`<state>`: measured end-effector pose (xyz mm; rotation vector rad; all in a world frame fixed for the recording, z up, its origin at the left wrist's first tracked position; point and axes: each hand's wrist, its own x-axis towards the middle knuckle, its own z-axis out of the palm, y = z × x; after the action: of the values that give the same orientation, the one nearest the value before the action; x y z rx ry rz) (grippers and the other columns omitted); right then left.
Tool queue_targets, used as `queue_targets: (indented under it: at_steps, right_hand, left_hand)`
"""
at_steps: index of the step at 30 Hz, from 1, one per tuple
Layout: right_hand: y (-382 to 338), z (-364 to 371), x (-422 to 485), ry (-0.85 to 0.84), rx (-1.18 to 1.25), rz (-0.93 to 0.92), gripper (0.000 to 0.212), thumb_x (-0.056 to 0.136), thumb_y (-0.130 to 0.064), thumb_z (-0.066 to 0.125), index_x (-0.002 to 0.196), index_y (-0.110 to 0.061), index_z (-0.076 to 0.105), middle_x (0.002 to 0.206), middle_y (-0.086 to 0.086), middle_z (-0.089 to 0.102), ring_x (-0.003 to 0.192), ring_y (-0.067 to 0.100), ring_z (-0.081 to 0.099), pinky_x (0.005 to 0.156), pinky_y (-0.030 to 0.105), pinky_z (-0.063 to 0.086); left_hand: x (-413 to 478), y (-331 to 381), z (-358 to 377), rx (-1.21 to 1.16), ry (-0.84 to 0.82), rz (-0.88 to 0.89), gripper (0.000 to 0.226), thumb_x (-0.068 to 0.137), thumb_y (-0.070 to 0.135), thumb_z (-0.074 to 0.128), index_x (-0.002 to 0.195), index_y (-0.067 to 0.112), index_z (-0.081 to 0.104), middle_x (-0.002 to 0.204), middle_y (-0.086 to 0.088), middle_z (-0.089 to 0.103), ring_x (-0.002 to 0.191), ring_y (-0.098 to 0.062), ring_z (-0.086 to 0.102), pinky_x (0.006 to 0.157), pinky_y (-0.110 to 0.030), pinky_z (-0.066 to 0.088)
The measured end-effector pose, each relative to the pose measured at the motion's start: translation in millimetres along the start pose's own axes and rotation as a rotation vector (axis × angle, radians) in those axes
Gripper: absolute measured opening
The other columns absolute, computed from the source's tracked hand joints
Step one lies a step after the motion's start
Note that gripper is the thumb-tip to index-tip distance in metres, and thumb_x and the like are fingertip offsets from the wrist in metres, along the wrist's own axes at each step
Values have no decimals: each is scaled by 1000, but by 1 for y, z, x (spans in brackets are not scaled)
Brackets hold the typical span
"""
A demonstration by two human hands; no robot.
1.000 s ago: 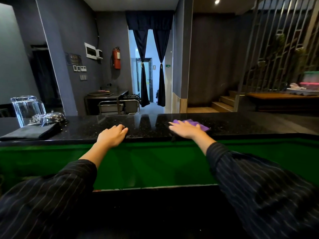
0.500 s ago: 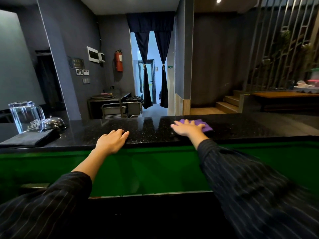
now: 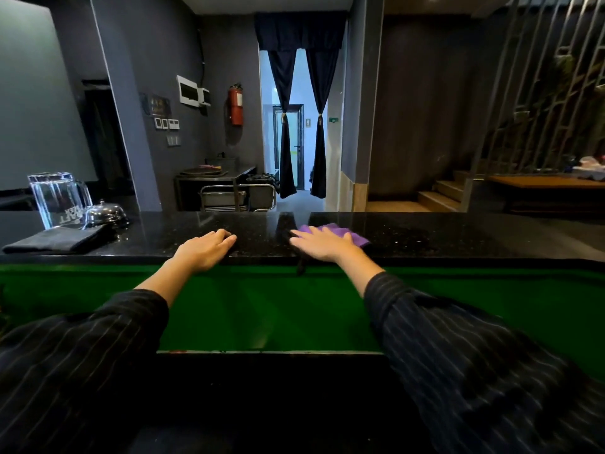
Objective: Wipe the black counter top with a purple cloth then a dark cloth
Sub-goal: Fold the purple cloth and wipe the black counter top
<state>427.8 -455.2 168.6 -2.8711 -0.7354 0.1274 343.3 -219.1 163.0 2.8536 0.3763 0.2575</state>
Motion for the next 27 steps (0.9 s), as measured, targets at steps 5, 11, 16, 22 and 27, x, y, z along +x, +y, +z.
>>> queue_targets:
  at_steps: [5, 11, 16, 22, 27]
  right_hand:
    - [124, -24, -25, 23, 47, 226, 57, 96, -67, 14, 150, -49, 13, 164, -9, 1, 151, 27, 0, 114, 66, -7]
    - [208, -40, -19, 23, 58, 428, 62, 94, -70, 14, 151, -48, 12, 164, -8, -1, 151, 25, -1, 113, 60, -8]
    - [193, -44, 31, -4, -14, 527, 67, 90, -75, 10, 152, -47, 8, 164, -3, -5, 150, 32, -4, 113, 66, -4]
    - [122, -35, 72, -34, -14, 325, 66, 92, -72, 12, 152, -45, 8, 164, 0, -5, 150, 33, -4, 113, 66, -7]
    - [99, -25, 53, -69, 30, 103, 64, 93, -71, 13, 152, -47, 7, 163, -9, -4, 151, 26, -3, 115, 63, -7]
  left_hand:
    - [0, 3, 1, 25, 8, -7, 49, 99, 48, 22, 138, 25, 38, 145, -8, 43, 125, -36, 47, 101, -43, 35]
    - [7, 8, 7, 77, 40, -36, 53, 97, 51, 25, 140, 22, 37, 147, -6, 41, 126, -33, 47, 102, -41, 34]
    - [10, 9, 9, 84, 58, -50, 52, 98, 48, 26, 140, 19, 38, 147, -6, 42, 127, -30, 47, 102, -40, 33]
    - [9, 7, 8, 68, 60, -54, 50, 98, 49, 26, 138, 22, 39, 146, -5, 44, 126, -29, 48, 102, -41, 33]
    - [3, 12, 0, 20, -17, -109, 48, 97, 52, 23, 129, 21, 42, 145, -6, 44, 124, -32, 49, 102, -43, 34]
